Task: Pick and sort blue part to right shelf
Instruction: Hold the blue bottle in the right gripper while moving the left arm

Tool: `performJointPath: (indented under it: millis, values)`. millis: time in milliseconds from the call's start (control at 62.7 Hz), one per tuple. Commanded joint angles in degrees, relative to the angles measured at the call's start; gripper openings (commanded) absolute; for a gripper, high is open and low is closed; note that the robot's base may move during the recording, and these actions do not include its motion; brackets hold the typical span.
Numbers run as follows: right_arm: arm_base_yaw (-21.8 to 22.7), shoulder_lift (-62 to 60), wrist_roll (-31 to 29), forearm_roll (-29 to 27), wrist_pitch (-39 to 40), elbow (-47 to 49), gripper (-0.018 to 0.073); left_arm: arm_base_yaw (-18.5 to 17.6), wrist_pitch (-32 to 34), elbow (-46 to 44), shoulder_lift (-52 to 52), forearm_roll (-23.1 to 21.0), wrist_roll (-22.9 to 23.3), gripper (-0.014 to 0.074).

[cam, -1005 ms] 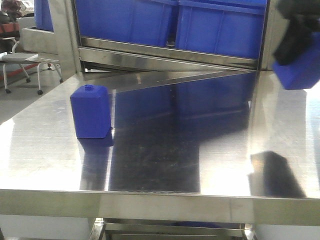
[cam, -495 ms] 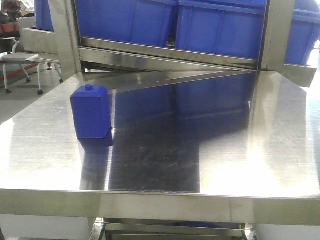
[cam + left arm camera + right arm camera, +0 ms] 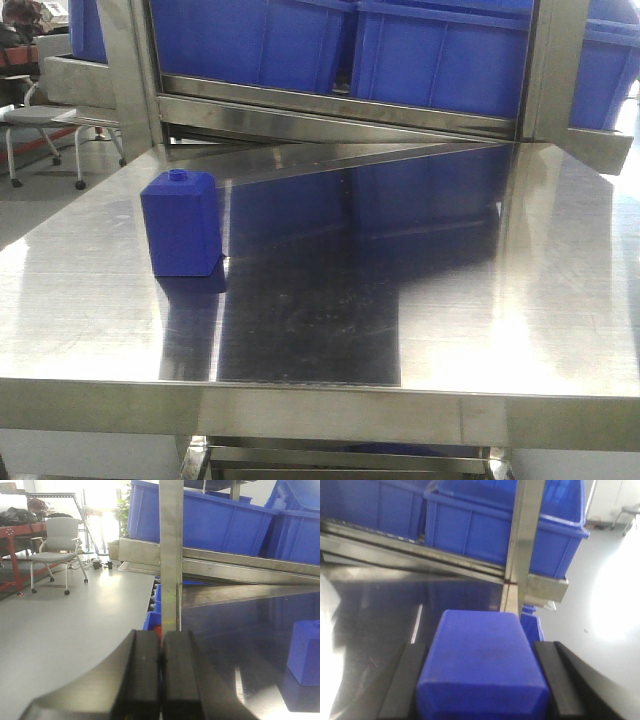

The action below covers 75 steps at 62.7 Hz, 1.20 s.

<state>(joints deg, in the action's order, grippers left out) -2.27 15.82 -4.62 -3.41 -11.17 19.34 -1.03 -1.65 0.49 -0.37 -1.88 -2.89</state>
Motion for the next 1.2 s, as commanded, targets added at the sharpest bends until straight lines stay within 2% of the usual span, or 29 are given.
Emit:
performJointPath:
  millis: [0, 1181]
  values:
    - [0.5, -2.0, -0.6, 0.5, 4.7, 1.7, 0.0426, -0.3, 5.0, 1.3, -1.3, -0.4, 0.4, 0.0136]
    - [0.5, -2.4, -0.6, 0.5, 4.7, 1.7, 0.0426, -0.3, 5.0, 1.3, -1.3, -0.4, 0.4, 0.0136]
